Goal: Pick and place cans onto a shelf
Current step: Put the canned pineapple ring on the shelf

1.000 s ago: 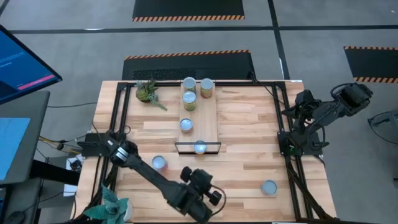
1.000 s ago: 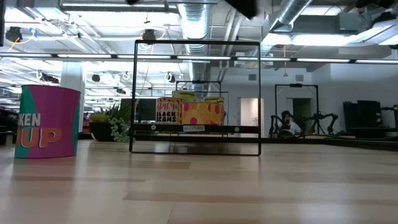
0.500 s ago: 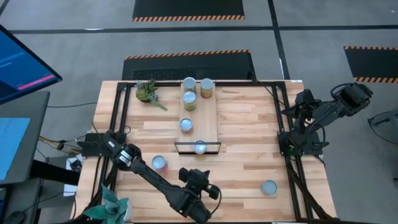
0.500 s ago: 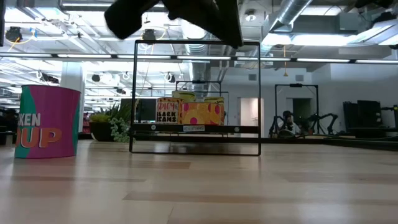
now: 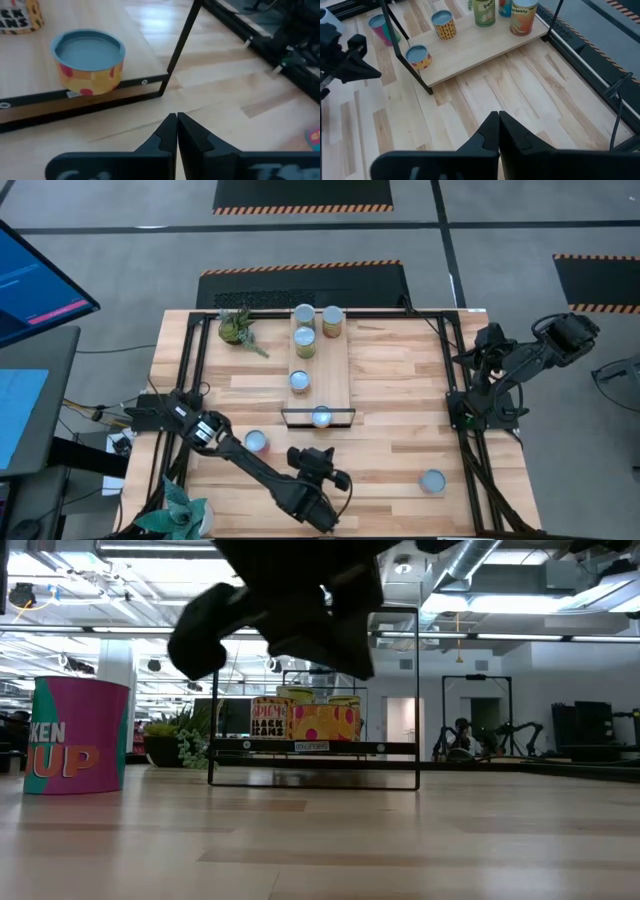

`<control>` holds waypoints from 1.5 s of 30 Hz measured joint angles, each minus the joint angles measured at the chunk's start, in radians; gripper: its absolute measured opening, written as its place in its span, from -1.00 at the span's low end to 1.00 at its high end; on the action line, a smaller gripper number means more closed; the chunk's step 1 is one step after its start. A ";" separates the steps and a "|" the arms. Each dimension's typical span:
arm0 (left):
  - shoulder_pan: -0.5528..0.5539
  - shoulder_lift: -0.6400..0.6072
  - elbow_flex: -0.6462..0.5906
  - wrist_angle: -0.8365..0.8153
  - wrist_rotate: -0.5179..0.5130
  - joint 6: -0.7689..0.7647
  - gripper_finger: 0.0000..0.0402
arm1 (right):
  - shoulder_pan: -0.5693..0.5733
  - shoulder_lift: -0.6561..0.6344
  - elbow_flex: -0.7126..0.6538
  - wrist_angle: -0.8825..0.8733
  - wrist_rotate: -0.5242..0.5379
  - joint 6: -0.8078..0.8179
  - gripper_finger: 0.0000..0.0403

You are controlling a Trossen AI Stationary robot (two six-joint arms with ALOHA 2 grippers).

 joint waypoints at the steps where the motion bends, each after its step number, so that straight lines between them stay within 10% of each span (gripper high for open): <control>1: 0.006 -0.002 -0.008 0.017 0.013 0.023 -1.00 | 0.000 0.000 0.000 0.000 0.000 0.000 -0.91; 22: 0.138 -0.001 -0.020 0.078 0.052 0.257 -1.00 | 0.000 0.000 0.000 0.000 0.000 -0.015 -0.88; 45: 0.095 -0.018 0.018 -0.419 0.128 -0.174 -1.00 | 0.000 0.000 0.000 0.000 -0.018 -0.027 -0.91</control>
